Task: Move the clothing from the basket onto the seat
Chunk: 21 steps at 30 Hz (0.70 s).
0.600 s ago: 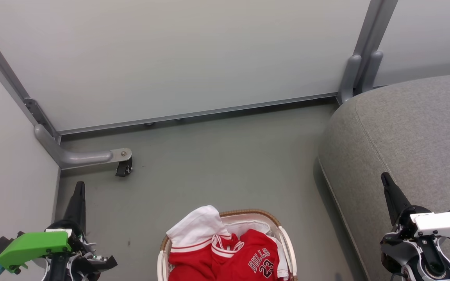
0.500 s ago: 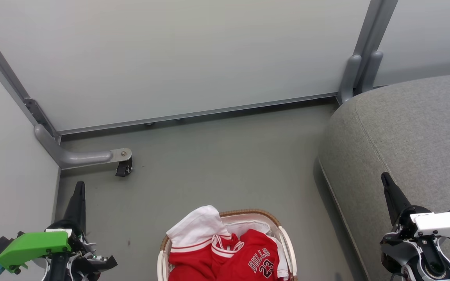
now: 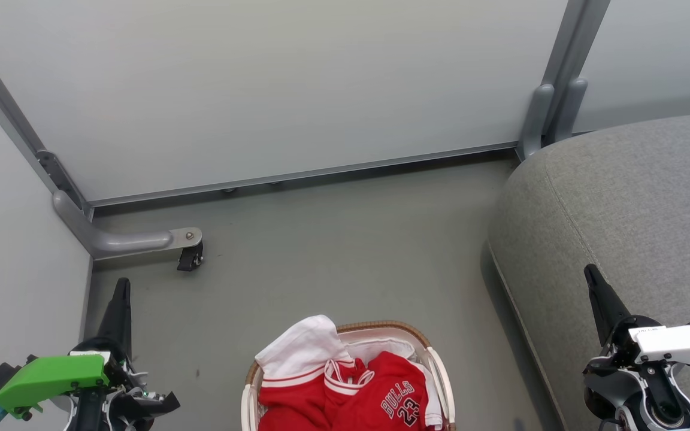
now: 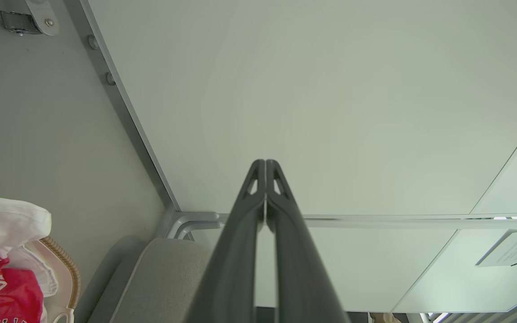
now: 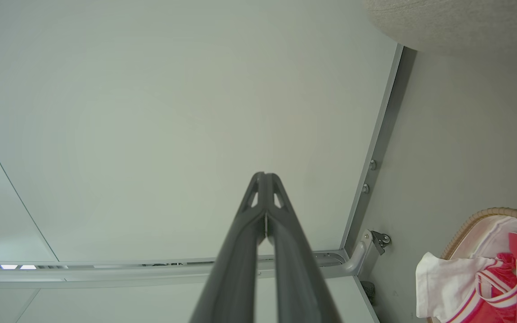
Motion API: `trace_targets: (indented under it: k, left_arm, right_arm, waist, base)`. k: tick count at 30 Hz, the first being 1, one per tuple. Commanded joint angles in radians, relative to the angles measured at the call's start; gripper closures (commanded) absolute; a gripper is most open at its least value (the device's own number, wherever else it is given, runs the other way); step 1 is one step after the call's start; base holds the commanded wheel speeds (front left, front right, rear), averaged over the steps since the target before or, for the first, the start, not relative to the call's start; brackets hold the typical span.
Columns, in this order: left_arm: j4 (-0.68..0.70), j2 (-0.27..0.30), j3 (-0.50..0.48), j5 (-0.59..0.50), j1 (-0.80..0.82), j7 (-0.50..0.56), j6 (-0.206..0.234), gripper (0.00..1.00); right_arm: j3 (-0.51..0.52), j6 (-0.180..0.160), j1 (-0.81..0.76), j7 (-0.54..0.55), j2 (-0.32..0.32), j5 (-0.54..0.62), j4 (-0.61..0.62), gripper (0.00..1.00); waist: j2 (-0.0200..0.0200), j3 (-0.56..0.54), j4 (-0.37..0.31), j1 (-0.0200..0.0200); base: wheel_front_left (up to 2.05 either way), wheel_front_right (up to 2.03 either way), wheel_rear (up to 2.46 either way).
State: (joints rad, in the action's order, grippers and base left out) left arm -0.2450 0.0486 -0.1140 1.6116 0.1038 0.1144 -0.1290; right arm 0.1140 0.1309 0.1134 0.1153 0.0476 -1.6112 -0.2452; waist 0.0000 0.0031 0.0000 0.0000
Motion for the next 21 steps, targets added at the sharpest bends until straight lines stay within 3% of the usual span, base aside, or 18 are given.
trace_targets:
  k: [1, 21]
  left_arm:
    - [0.002, 0.003, -0.002, 0.003, 0.011, 0.002, -0.005, 1.00]
    - [0.002, 0.003, -0.002, 0.003, 0.011, 0.002, -0.005, 1.00]
  right_arm:
    - [0.001, 0.000, -0.012, 0.000, 0.006, -0.003, 0.003, 1.00]
    - [0.001, 0.000, -0.012, 0.000, 0.006, -0.003, 0.003, 1.00]
  waist:
    - [0.0000, 0.000, 0.000, 0.0000]
    - [0.0000, 0.000, 0.000, 0.0000]
  base:
    - [0.00, 0.00, 0.00]
    - [0.00, 0.00, 0.00]
